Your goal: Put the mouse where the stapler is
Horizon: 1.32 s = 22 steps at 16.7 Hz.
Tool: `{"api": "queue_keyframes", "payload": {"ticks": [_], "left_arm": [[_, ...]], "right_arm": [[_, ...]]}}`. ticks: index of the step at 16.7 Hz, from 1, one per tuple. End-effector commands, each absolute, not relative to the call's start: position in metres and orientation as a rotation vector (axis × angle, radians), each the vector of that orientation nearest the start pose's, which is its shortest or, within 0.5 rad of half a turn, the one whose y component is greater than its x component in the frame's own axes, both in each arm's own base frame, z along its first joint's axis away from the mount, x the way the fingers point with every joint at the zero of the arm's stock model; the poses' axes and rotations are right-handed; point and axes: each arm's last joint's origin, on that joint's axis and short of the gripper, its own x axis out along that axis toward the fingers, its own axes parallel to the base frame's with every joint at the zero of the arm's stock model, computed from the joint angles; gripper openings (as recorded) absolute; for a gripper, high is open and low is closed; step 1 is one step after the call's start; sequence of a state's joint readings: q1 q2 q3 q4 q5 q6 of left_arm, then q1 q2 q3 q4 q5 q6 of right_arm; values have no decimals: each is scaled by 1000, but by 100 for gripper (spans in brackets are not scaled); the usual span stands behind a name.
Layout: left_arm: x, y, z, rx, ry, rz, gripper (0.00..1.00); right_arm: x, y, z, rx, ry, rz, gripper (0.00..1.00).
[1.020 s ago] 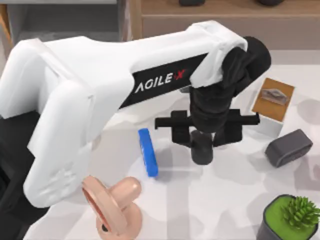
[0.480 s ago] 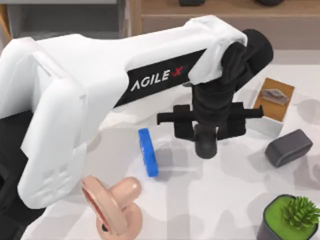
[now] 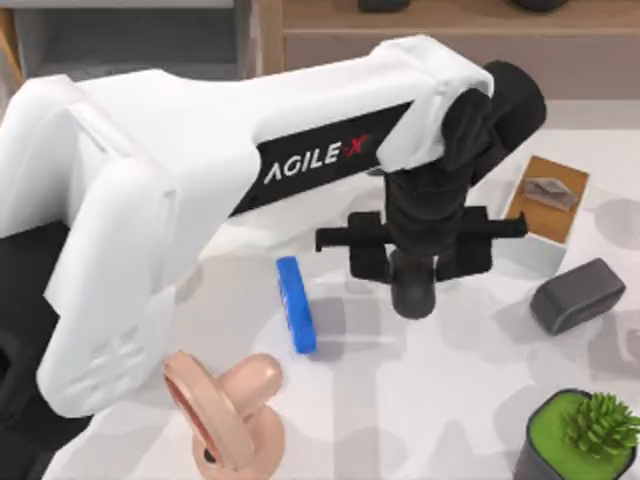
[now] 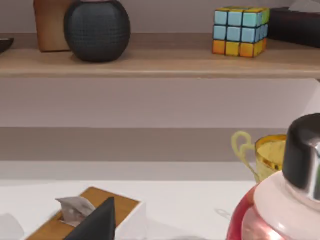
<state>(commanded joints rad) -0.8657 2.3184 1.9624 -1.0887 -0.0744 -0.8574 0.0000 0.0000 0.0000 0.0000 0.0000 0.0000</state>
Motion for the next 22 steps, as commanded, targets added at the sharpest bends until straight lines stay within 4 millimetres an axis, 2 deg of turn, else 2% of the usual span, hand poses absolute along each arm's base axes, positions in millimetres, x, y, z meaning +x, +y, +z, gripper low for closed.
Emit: {"api": "queue_keyframes", "payload": {"ticks": [4, 9, 22], "left_arm": [[308, -350, 146, -7, 1467, 2, 0], [308, -350, 144, -4, 1470, 5, 0], [308, -350, 144, -4, 1470, 5, 98]], "right_arm": [[106, -1, 160, 0, 0, 0, 100], [106, -1, 160, 0, 0, 0, 100], [106, -1, 160, 0, 0, 0, 100]]}}
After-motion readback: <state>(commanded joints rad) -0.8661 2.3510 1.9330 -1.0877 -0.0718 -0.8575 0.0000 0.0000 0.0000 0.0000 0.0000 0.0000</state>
